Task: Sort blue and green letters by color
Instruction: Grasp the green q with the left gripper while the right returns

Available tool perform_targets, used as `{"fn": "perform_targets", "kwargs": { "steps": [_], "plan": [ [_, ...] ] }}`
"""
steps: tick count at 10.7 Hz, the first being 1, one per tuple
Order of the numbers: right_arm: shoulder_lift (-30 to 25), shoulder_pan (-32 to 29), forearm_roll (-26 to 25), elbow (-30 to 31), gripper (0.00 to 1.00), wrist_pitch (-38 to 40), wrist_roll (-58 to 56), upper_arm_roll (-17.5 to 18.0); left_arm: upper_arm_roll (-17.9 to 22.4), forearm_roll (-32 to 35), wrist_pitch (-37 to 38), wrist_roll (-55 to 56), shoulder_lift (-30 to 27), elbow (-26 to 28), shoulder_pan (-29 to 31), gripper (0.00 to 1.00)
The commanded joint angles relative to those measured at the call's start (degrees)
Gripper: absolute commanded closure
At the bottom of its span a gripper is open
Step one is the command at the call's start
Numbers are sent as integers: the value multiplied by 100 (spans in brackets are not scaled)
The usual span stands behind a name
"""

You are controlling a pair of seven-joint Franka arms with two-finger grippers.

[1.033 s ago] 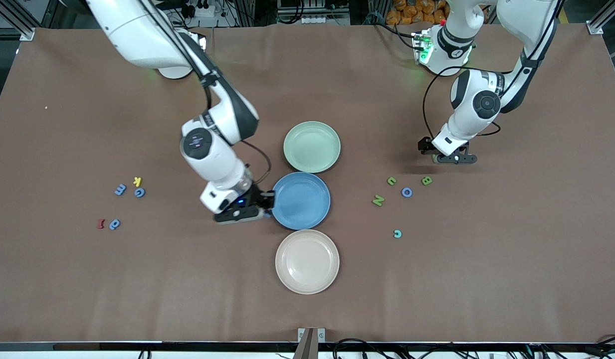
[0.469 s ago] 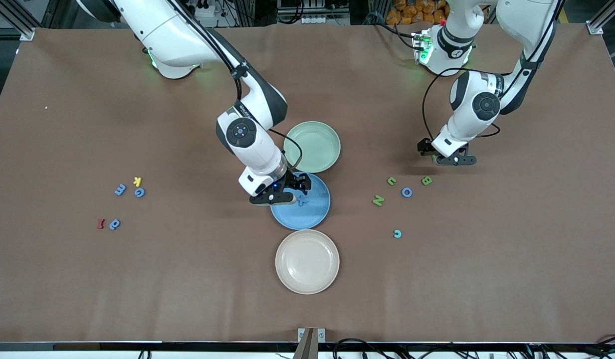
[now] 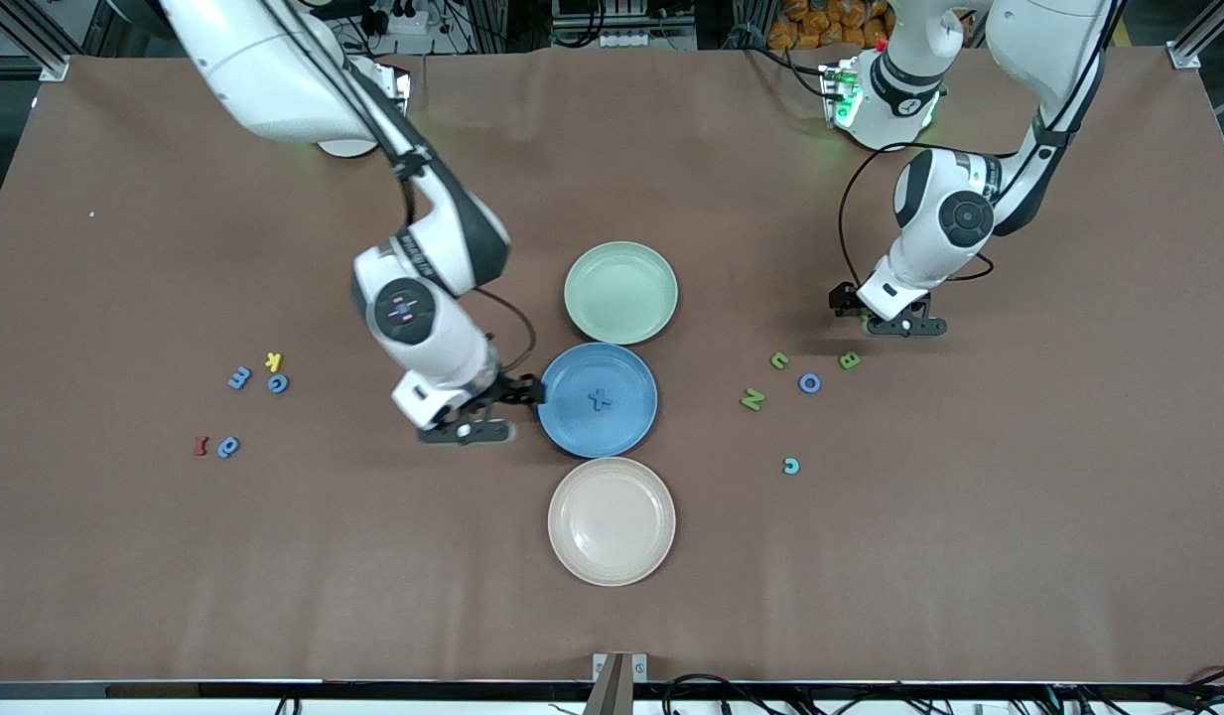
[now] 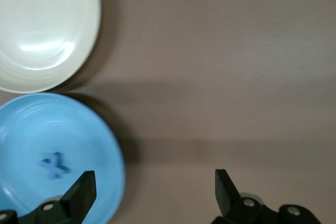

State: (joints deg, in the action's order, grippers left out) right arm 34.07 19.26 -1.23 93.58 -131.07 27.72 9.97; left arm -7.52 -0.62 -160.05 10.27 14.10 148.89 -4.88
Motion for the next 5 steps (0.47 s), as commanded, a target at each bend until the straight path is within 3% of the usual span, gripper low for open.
{"fn": "perform_targets", "kwargs": {
  "steps": [1,2,3,5],
  "plan": [
    [-408,-754,-70,238,0,415,-915,66,-13,-70,-105,-7,102,-61,-4,41],
    [-540,-966,-88,370,0,424,-1048,5,-13,-70,-97,-7,102,-61,-4,93],
    [-603,-1220,-140,432,0,433,-1093,-82,-13,-70,-105,-7,102,-61,-13,100],
    [-831,-1686,-264,564,0,433,-1522,-118,-13,-70,-97,-7,102,-61,-13,100]
  ]
}}
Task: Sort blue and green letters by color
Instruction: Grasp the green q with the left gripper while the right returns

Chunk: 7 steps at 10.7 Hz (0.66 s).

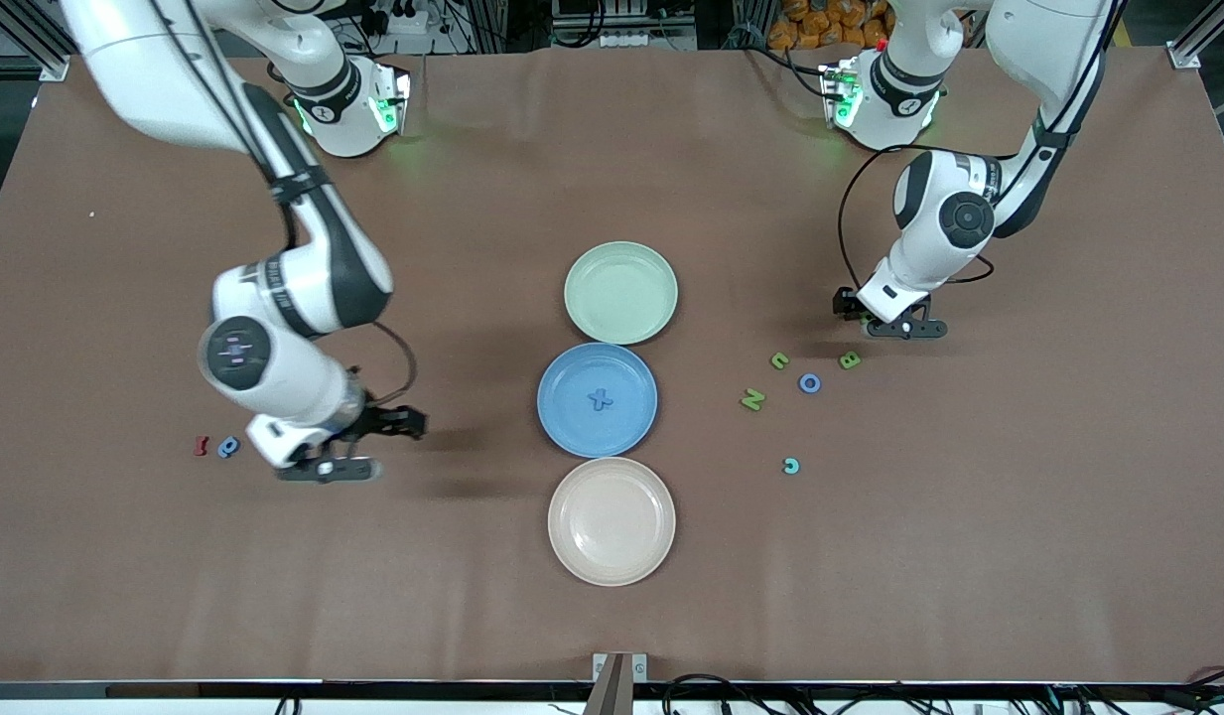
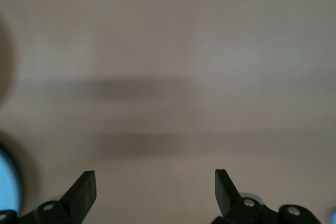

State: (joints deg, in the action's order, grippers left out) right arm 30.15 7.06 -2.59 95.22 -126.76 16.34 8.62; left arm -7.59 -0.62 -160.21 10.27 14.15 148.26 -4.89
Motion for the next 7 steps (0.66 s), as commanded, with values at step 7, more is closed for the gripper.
{"fn": "perform_targets", "kwargs": {
  "steps": [7],
  "plan": [
    [-993,-820,-304,1402,0,-59,-536,-1422,-32,-78,-45,107,-52,-157,-30,100]
  ]
}}
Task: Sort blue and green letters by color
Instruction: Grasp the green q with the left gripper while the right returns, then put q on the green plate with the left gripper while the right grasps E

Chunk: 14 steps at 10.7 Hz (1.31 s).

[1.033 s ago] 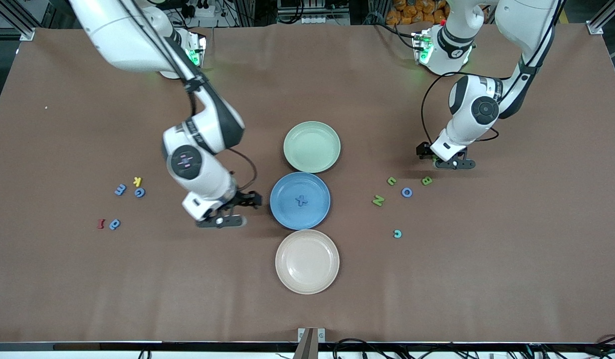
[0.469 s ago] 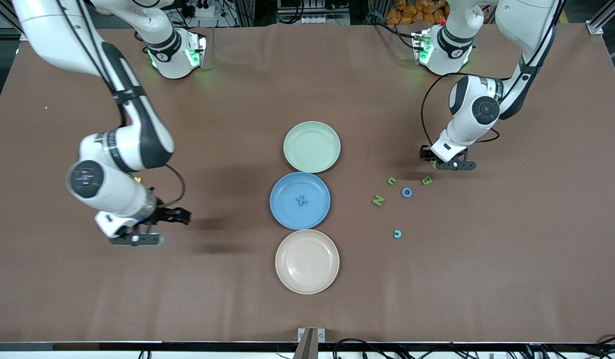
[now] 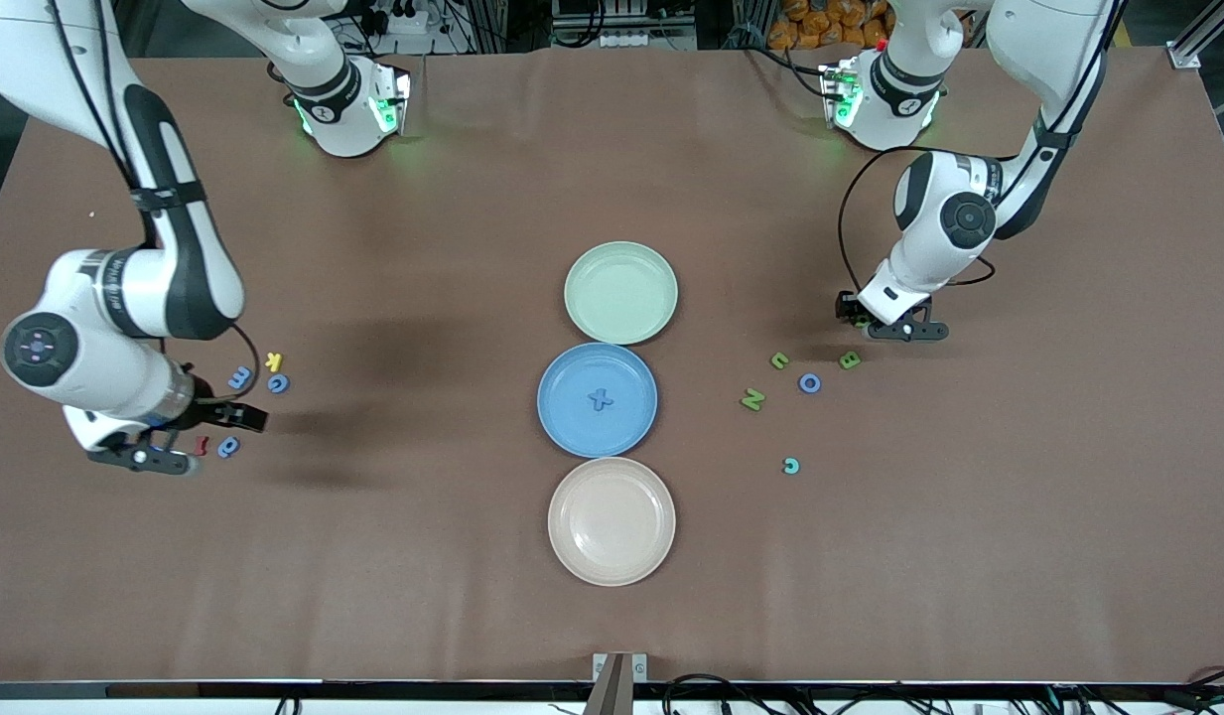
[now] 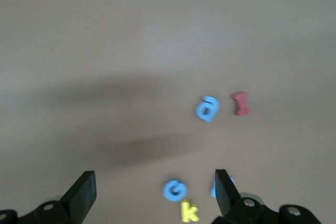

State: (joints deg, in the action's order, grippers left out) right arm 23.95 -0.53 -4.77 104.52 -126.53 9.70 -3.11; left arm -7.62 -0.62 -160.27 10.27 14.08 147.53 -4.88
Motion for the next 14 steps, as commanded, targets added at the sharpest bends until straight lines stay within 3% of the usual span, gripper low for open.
{"fn": "perform_targets", "kwargs": {
  "steps": [1,5,10,14],
  "plan": [
    [-400,-139,-68,612,0,-152,198,-373,-90,-79,-22,176,-63,-110,-39,100],
    [-690,-465,-6,1640,0,-1336,953,-383,-406,-79,-13,948,-116,-374,-39,100],
    [-646,-676,477,2309,0,-2225,1148,-374,-1416,-79,-13,2714,-116,-646,-83,100],
    [-392,-747,548,2565,0,-2701,1157,-374,-1497,-79,-13,3673,-72,-849,-767,100]
  ]
}}
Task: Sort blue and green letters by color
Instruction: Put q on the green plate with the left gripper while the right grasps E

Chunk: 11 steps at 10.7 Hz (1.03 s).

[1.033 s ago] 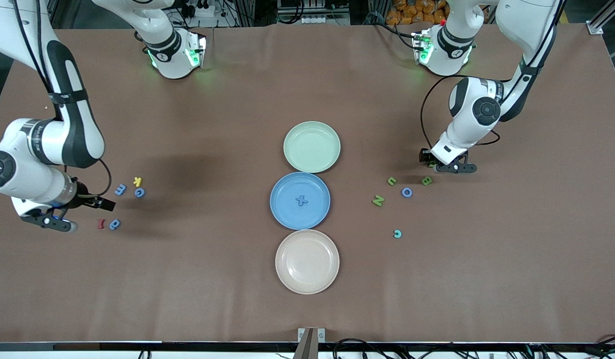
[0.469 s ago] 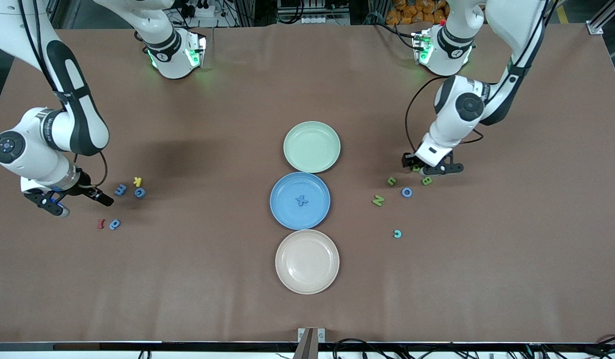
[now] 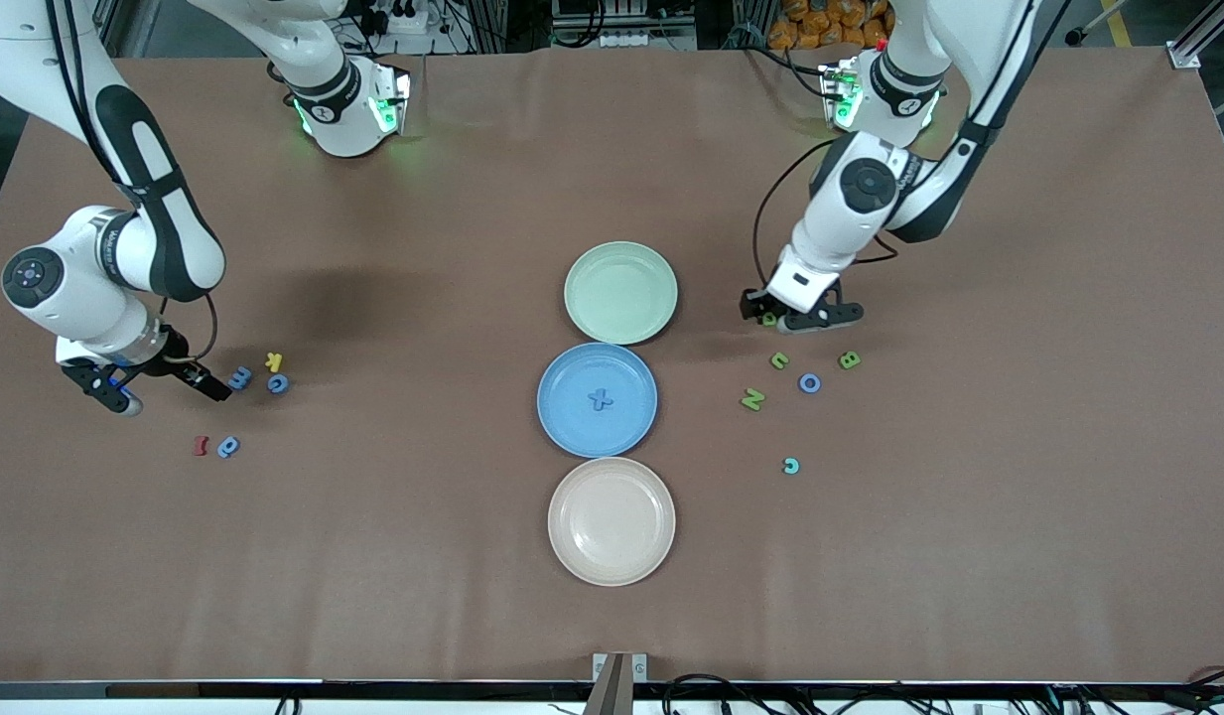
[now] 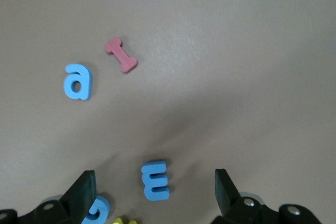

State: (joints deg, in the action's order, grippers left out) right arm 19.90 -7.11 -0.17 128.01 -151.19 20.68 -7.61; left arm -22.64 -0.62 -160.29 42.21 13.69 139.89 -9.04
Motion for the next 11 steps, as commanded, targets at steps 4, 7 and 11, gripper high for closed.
{"fn": "perform_targets", "kwargs": {
  "steps": [4,7,11],
  "plan": [
    [330,-80,245,207,0,-350,59,84,6,-78,331,1471,-59,-426,-1036,100],
    [427,-18,509,206,12,-394,50,119,5,-78,639,2017,-6,-682,-1476,100],
    [533,-9,509,198,57,-500,15,128,58,-35,648,2808,431,-1085,-2135,100]
  ]
}}
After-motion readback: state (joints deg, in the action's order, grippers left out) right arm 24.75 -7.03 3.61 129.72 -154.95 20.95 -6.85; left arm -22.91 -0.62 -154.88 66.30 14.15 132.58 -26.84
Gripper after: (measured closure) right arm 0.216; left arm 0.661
